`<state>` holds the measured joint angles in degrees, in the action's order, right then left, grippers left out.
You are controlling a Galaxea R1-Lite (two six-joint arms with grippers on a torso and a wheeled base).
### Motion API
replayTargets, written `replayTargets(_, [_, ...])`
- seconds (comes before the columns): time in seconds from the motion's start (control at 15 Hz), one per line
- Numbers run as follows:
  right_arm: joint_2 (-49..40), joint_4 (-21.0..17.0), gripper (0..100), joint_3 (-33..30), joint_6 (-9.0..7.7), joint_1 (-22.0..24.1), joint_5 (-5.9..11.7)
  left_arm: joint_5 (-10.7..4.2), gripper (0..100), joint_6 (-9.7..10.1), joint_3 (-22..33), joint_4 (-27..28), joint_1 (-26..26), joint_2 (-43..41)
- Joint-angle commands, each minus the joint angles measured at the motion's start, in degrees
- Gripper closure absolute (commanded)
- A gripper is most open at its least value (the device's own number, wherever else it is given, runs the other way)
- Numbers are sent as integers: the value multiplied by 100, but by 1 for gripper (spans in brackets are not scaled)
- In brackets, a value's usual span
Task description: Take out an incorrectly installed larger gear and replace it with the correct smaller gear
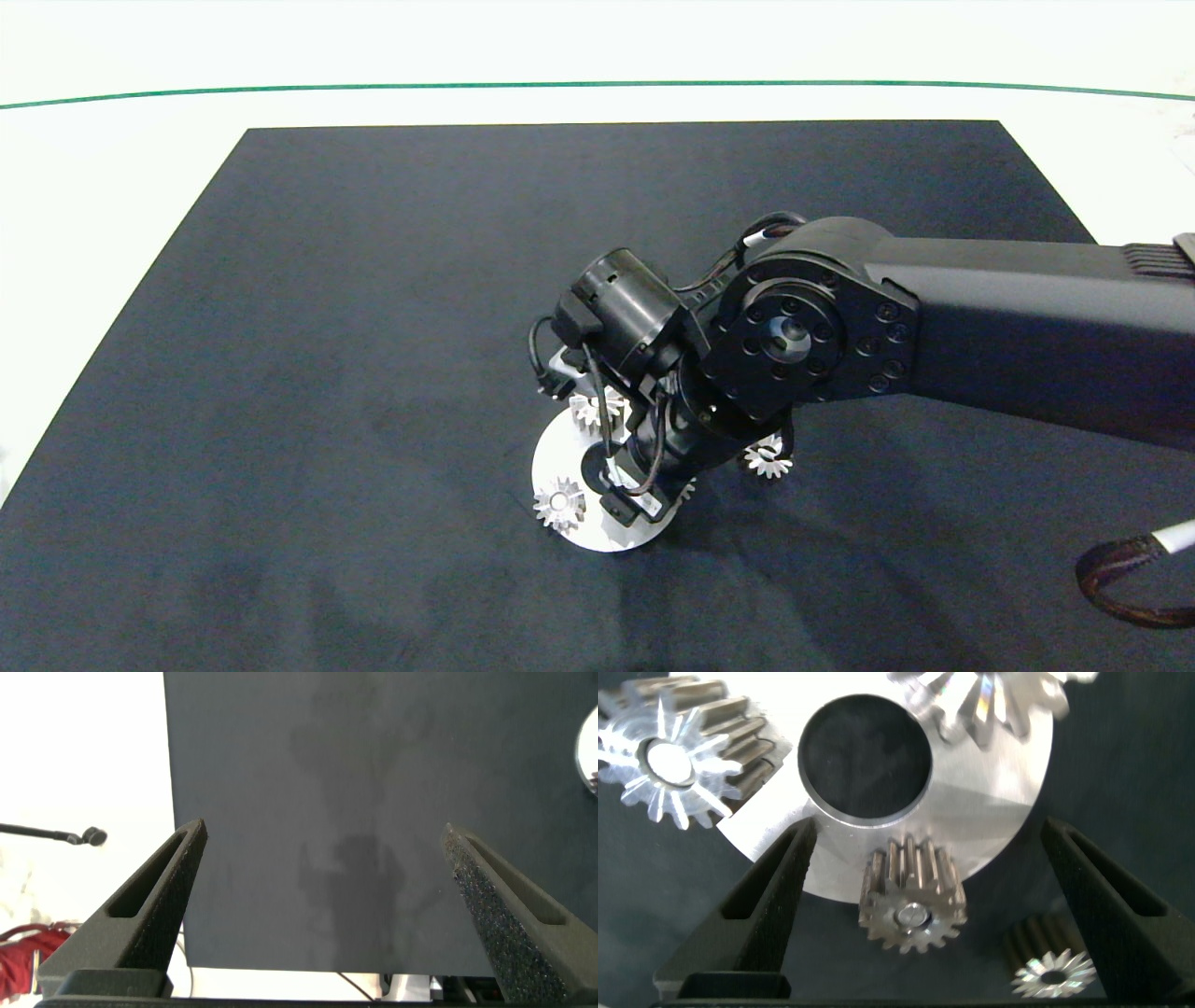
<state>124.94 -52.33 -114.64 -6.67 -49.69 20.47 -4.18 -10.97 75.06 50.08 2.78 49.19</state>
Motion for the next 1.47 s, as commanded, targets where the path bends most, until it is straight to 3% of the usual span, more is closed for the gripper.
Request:
replayTargets(0.07, [-269,-260,0,5,421,-41,-17,-4,0,-10,0,28,3,-32])
replayTargets(0.2, [-506,22,0,5,570,-76,-17,-4,0,-10,0,37,3,-32])
replayTargets(0.33, [-770,856,0,5,588,-85,-8,-4,0,-10,0,37,3,-50])
replayTargets(0.53, [-1042,1243,0,645,605,-85,-25,-4,0,-10,0,37,3,-67])
replayTargets(0.73, [-1068,2948,0,1893,544,-94,-8,-4,0,-28,0,37,3,-67])
replayTargets(1.0, [-937,3212,0,2033,561,-102,-96,-4,0,-37,-9,37,3,-67])
replayTargets(1.2, [-770,3634,0,2033,570,-102,-78,-4,0,-54,-9,37,3,-67])
replayTargets(1.47, [-699,3704,0,2016,570,-50,-78,-4,0,-54,-9,37,3,-67])
